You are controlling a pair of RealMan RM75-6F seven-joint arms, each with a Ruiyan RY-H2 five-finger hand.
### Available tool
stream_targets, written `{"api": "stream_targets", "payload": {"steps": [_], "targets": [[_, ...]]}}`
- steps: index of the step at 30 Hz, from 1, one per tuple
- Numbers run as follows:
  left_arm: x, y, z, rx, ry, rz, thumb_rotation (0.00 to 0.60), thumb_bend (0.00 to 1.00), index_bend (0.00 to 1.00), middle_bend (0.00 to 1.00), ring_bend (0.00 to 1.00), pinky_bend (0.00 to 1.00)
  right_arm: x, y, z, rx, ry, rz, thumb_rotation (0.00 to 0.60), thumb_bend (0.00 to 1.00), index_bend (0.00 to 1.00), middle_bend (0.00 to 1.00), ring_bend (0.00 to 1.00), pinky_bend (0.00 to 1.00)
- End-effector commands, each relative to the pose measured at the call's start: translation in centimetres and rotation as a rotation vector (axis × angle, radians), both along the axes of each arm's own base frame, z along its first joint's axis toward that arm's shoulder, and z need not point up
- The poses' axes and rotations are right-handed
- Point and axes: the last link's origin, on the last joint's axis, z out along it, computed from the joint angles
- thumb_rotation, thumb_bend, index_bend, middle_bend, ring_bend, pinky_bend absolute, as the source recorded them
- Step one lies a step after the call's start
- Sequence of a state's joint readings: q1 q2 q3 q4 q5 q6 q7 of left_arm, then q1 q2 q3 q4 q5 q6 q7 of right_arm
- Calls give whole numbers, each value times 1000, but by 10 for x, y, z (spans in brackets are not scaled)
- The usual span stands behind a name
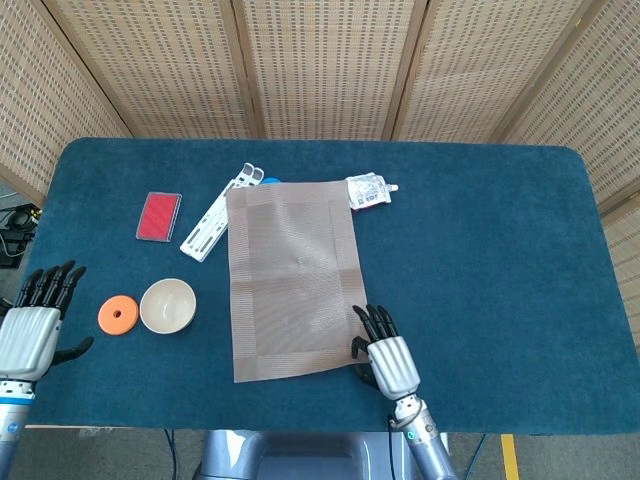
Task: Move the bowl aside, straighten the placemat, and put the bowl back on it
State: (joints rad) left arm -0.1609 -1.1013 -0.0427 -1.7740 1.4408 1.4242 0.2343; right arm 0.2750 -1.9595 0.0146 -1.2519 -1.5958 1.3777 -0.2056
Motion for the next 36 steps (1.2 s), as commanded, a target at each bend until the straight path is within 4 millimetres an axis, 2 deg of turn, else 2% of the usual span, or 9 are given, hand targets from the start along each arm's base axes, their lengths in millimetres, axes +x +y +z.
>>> {"api": "stream_targets", "payload": {"steps": [1, 14, 21, 28, 36], "targets": [[0, 0, 0, -1, 1, -1, 600, 178, 29, 0, 0, 0, -4, 2, 9, -16, 9, 7, 600, 567, 693, 152, 0, 0], [3, -2, -3, -11, 5, -7, 600, 178, 29, 0, 0, 0, -53, 21, 64, -77, 73, -26, 600, 559, 706, 152, 0, 0], [5, -3, -7, -23, 14, -16, 600, 178, 29, 0, 0, 0, -78, 19, 87, -114, 121, -55, 600, 550, 708, 152, 0, 0], [6, -2, -10, -26, 22, -17, 600, 178, 29, 0, 0, 0, -101, -5, 103, -137, 193, -99, 600, 546, 709, 152, 0, 0], [3, 1, -12, -25, 37, -4, 600, 178, 29, 0, 0, 0, -121, -52, 117, -159, 298, -138, 600, 545, 712, 152, 0, 0]]}}
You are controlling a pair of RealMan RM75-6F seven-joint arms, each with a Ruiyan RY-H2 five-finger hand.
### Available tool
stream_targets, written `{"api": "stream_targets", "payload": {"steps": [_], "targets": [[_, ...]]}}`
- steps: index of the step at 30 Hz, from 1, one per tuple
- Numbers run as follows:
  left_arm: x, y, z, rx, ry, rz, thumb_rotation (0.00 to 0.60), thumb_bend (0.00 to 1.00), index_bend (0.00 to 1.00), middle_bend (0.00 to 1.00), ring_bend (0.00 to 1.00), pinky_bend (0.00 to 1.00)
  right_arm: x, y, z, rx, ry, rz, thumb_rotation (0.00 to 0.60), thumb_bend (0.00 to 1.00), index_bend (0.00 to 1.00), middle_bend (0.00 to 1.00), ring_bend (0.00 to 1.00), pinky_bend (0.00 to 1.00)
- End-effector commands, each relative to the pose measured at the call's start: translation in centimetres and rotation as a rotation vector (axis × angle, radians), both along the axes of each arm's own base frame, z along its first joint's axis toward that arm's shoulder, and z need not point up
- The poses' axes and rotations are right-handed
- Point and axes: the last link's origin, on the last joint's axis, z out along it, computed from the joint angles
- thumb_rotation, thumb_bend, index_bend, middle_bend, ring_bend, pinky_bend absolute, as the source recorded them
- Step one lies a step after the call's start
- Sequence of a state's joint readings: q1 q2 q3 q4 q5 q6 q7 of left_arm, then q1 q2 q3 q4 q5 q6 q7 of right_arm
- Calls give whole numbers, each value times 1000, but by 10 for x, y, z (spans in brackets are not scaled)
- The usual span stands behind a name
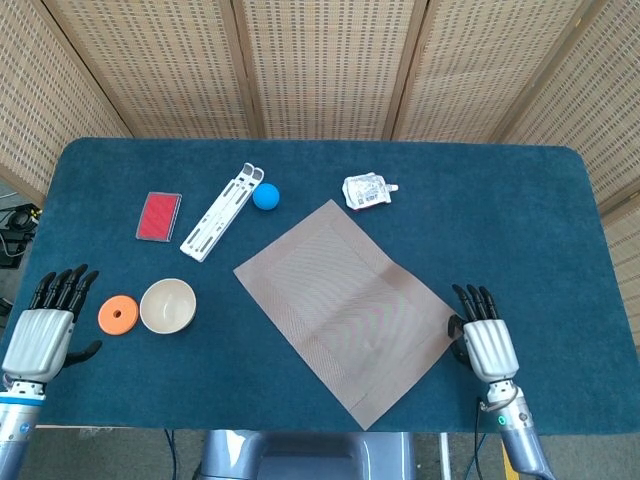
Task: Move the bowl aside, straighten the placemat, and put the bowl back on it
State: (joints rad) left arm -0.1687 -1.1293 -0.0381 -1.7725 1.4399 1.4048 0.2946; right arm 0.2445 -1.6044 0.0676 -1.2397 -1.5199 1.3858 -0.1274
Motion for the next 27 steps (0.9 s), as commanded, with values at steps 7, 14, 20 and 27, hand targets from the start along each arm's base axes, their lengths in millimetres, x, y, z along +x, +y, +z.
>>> {"api": "stream_targets", "payload": {"steps": [7, 14, 20, 27], "targets": [[-1, 3, -1, 7, 10, 5, 600, 177, 29, 0, 0, 0, -23, -51, 32, -51, 135, -42, 600, 542, 711, 150, 0, 0], [-1, 7, -4, 6, 14, 4, 600, 178, 30, 0, 0, 0, -42, -85, 58, -72, 319, -76, 600, 538, 705, 158, 0, 0], [-2, 9, -6, 1, 15, 4, 600, 178, 33, 0, 0, 0, -42, -93, 58, -76, 360, -84, 600, 474, 597, 83, 0, 0], [-1, 12, -9, -12, 15, 4, 600, 178, 33, 0, 0, 0, -47, -86, 64, -94, 360, -130, 600, 300, 208, 0, 0, 0]]}}
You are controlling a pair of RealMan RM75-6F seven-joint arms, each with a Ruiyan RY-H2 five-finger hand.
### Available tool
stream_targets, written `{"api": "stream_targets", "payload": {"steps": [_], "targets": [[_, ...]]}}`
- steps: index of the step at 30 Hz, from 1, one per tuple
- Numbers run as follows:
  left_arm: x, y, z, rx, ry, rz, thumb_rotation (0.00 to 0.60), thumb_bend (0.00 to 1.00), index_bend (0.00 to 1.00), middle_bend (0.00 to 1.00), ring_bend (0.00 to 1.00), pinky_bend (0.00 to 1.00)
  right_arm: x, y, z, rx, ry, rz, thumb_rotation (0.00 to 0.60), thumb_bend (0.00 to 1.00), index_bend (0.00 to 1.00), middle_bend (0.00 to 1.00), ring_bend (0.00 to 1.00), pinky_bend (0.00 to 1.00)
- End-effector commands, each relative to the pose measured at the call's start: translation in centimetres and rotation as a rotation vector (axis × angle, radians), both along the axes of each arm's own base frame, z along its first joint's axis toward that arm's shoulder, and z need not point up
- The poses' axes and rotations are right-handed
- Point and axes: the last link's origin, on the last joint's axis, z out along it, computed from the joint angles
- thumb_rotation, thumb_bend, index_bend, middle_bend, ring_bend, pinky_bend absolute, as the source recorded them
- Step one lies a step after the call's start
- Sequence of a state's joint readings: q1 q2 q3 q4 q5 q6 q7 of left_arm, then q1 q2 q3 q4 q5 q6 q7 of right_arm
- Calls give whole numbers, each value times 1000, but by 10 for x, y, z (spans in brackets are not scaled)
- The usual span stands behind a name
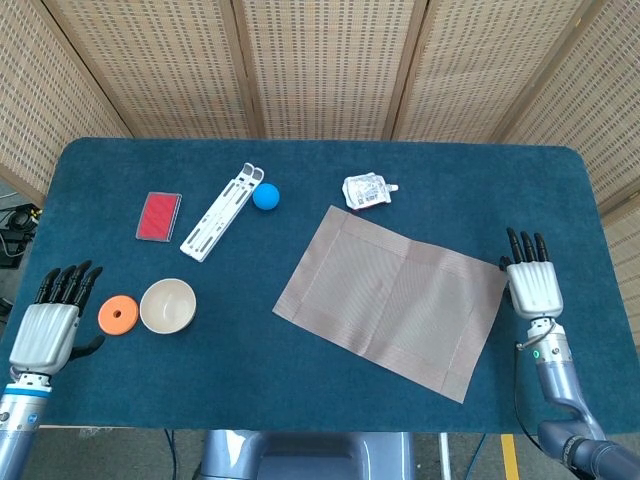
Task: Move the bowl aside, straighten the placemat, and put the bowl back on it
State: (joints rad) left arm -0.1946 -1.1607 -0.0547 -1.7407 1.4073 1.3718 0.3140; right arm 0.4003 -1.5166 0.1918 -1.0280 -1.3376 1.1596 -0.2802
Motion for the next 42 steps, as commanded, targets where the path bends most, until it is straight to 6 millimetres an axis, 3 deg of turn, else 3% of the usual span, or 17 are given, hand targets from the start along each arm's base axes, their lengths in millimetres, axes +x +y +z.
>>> {"api": "stream_targets", "payload": {"steps": [1, 5, 11, 13, 16, 21, 27, 34, 42], "targets": [[2, 2, -2, -7, -1, -5, 600, 178, 33, 0, 0, 0, -2, 5, 6, -25, -23, -18, 600, 294, 184, 0, 0, 0], [8, 8, -5, -17, -9, -24, 600, 178, 33, 0, 0, 0, -1, 17, 18, -73, -87, -26, 600, 261, 123, 0, 0, 0], [26, 24, -10, -39, -17, -69, 600, 178, 38, 0, 0, 0, 9, 50, 39, -141, -247, -2, 600, 238, 116, 0, 0, 0], [50, 43, -15, -61, -7, -145, 600, 178, 43, 0, 0, 0, 11, 73, 50, -172, -340, 10, 600, 234, 116, 0, 0, 0], [74, 63, -25, -101, 3, -194, 600, 173, 48, 0, 0, 0, 11, 87, 63, -185, -380, 27, 600, 230, 117, 0, 0, 0], [110, 86, -45, -139, 31, -272, 600, 68, 52, 0, 0, 0, 7, 92, 76, -205, -416, 45, 600, 229, 122, 0, 0, 0], [153, 107, -86, -199, 63, -354, 600, 65, 68, 0, 0, 0, 0, 93, 86, -216, -478, 35, 600, 229, 133, 0, 0, 0], [176, 114, -135, -277, 95, -374, 600, 65, 92, 0, 0, 0, -4, 90, 92, -214, -520, 25, 600, 228, 135, 0, 0, 0], [187, 118, -182, -369, 147, -347, 600, 66, 122, 0, 0, 0, -9, 87, 100, -225, -563, 15, 600, 228, 139, 0, 0, 0]]}}
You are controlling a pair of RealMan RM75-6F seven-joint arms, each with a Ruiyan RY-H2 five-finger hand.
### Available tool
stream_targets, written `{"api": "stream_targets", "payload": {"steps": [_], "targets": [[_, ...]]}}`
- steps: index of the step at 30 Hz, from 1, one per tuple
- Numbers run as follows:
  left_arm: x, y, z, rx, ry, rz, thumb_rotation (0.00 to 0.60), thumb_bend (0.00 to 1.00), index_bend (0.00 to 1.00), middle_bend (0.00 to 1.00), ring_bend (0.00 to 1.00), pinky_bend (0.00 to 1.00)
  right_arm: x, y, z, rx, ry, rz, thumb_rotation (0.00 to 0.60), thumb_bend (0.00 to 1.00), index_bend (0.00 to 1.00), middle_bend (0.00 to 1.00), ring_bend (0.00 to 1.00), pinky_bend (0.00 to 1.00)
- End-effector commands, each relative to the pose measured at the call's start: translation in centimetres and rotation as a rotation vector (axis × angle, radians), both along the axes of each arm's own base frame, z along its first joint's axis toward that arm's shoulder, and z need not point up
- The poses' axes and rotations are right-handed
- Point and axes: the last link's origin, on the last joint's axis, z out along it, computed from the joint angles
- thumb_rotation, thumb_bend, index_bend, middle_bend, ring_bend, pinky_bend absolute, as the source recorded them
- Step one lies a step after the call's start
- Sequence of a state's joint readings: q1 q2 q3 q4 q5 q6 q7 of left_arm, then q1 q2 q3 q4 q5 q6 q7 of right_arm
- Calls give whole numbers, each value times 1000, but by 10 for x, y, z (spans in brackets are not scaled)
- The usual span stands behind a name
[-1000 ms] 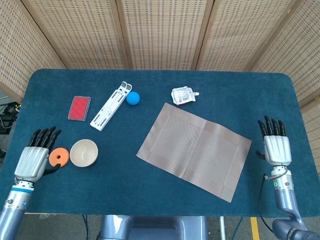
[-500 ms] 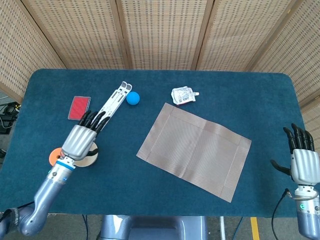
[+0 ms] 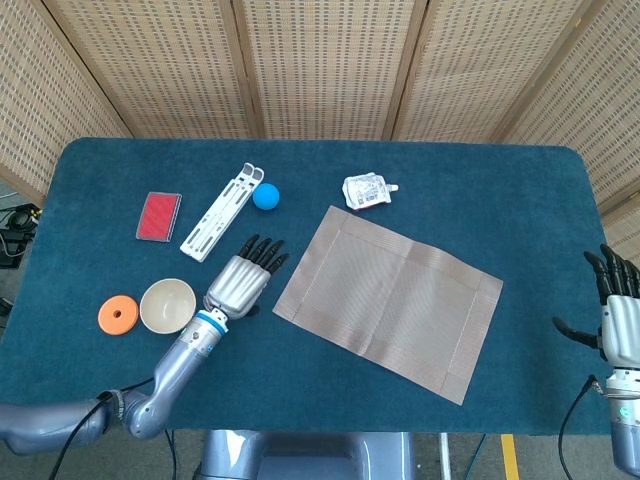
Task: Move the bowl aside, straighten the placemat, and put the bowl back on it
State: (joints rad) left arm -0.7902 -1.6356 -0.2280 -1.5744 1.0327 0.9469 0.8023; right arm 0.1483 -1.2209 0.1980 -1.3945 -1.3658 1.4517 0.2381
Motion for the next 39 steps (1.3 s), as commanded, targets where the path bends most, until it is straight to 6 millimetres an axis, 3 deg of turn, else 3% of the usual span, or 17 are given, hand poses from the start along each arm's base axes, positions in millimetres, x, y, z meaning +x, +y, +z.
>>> {"api": "stream_targets", "payload": {"steps": [1, 11, 27, 31, 39], "targets": [[5, 0, -22, -46, 37, 4, 600, 66, 127, 0, 0, 0, -2, -2, 3, -4, -14, -4, 600, 228, 139, 0, 0, 0], [6, 4, -55, -83, 86, 2, 600, 68, 214, 0, 0, 0, -5, -5, 5, -7, -35, -16, 600, 228, 140, 0, 0, 0], [0, 12, -66, -71, 81, -3, 600, 94, 253, 0, 0, 0, -4, -6, 5, -10, -55, -11, 600, 228, 144, 0, 0, 0], [1, 12, -73, -70, 71, -12, 600, 220, 286, 0, 0, 0, -5, -6, 5, -14, -59, -13, 600, 228, 144, 0, 0, 0], [-1, 11, -79, -71, 43, -21, 600, 362, 318, 0, 0, 0, -5, -6, 4, -13, -64, -12, 600, 227, 144, 0, 0, 0]]}}
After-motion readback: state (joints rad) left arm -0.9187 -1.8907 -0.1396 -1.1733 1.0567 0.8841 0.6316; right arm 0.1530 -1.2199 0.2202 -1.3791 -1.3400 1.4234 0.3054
